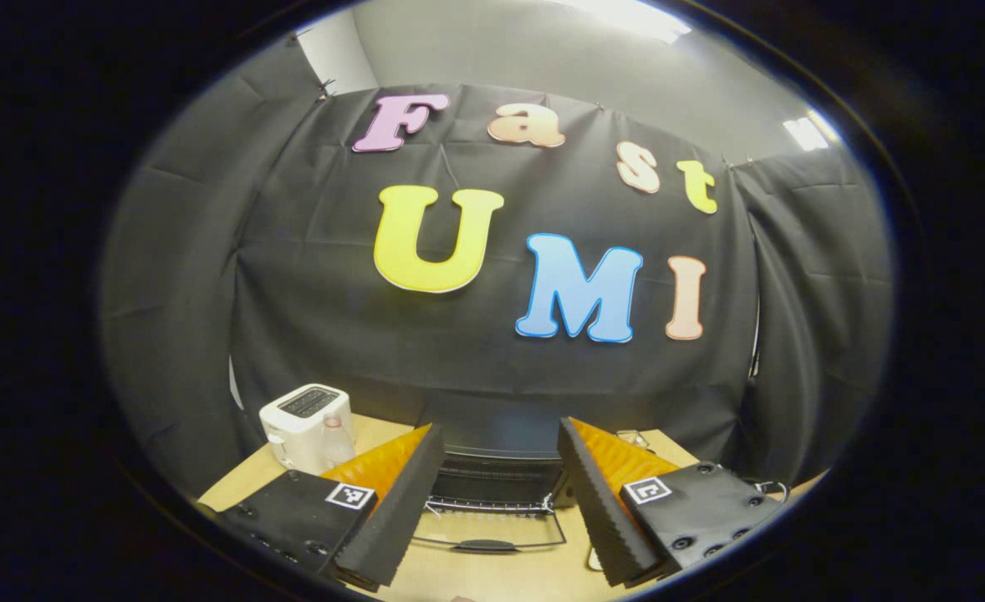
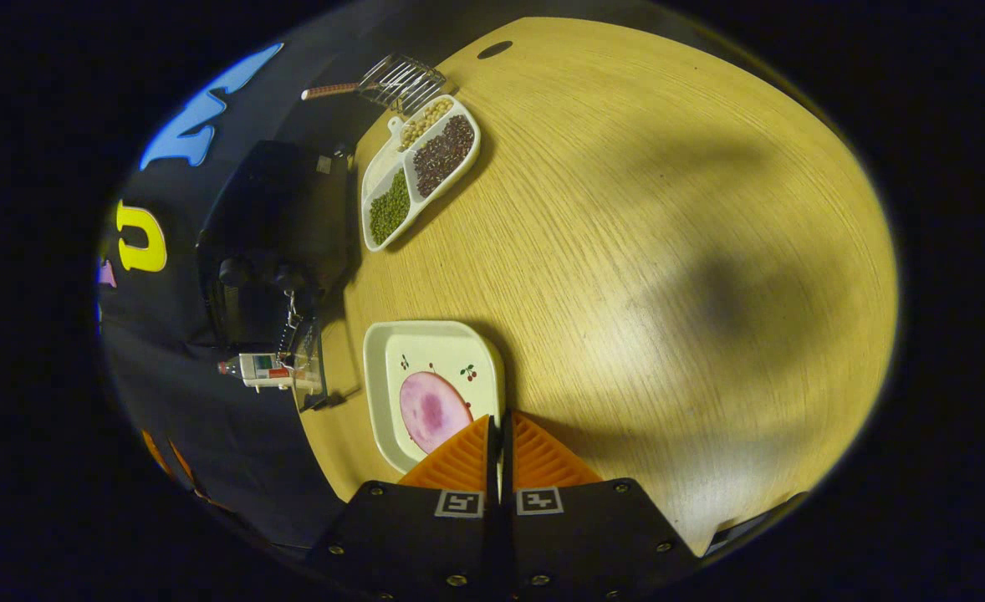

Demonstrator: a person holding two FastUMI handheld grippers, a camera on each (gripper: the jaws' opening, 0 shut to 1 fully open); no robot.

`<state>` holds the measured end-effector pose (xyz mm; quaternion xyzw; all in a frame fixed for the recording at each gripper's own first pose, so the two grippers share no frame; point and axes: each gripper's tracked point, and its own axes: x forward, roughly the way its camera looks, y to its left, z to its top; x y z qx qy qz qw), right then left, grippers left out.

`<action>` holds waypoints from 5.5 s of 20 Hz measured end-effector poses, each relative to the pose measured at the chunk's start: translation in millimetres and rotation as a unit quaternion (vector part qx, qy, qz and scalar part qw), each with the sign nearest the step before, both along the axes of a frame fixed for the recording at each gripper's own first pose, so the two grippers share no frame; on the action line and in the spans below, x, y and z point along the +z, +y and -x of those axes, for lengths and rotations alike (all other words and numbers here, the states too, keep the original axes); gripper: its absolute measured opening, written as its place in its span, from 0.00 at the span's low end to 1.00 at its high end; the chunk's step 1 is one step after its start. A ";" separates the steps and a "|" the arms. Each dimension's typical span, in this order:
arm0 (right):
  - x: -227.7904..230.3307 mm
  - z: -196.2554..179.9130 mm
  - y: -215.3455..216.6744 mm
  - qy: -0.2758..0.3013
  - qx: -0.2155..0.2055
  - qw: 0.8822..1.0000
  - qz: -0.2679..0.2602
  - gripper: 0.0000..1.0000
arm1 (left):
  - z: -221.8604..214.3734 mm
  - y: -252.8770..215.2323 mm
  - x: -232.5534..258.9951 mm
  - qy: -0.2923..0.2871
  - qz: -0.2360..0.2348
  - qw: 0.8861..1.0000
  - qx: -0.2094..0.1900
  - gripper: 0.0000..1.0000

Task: Open the electric oven with the left hand, put the food in, and close the electric oven.

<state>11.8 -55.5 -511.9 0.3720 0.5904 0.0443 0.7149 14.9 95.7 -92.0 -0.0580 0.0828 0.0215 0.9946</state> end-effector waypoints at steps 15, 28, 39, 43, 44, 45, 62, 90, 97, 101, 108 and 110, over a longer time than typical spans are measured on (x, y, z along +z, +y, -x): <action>75.7 19.6 66.1 -0.081 -0.091 0.983 -0.141 0.00 | -1.0 -2.3 41.3 -0.040 -0.010 0.999 -0.020 0.98; 120.2 -23.6 206.4 -0.091 -0.212 0.963 -0.136 0.00 | 17.5 55.3 68.7 -0.062 -0.054 0.996 0.022 0.98; 95.4 -124.7 278.6 -0.090 -0.348 0.930 -0.077 0.01 | 43.2 143.9 40.8 -0.019 -0.035 0.997 0.070 0.93; 85.5 -162.8 292.4 -0.082 -0.404 0.908 -0.076 0.01 | 57.2 168.6 35.5 -0.003 -0.046 0.995 0.089 0.93; 83.6 -171.0 296.8 -0.081 -0.417 0.902 -0.082 0.01 | 59.7 174.2 36.7 0.000 -0.045 0.995 0.095 0.97; 79.7 -179.9 299.0 -0.080 -0.427 0.897 -0.082 0.01 | 61.2 179.0 33.9 0.002 -0.044 0.994 0.100 0.97; 53.3 -247.1 320.1 -0.091 -0.487 0.864 -0.092 0.03 | 72.5 209.0 25.3 0.028 -0.054 0.989 0.136 0.98; 261.9 -109.1 182.3 -0.428 -0.037 0.875 0.223 0.39 | -1.3 23.6 19.4 0.004 -0.021 1.000 -0.009 0.95; 357.9 -82.3 149.6 -0.533 -0.017 0.795 0.289 0.38 | -10.6 -7.8 20.3 -0.001 -0.026 0.999 -0.027 0.98; 390.9 -67.0 134.1 -0.561 -0.014 0.773 0.295 0.54 | -19.4 -21.0 7.6 0.012 -0.019 0.999 -0.033 0.98; 400.9 -61.7 111.4 -0.573 -0.019 0.752 0.323 0.92 | -31.4 -38.5 -54.7 0.090 0.000 0.995 -0.048 0.98; 402.1 -61.4 105.8 -0.574 -0.020 0.751 0.326 0.92 | -31.7 -39.9 -84.8 0.126 0.008 0.991 -0.053 0.98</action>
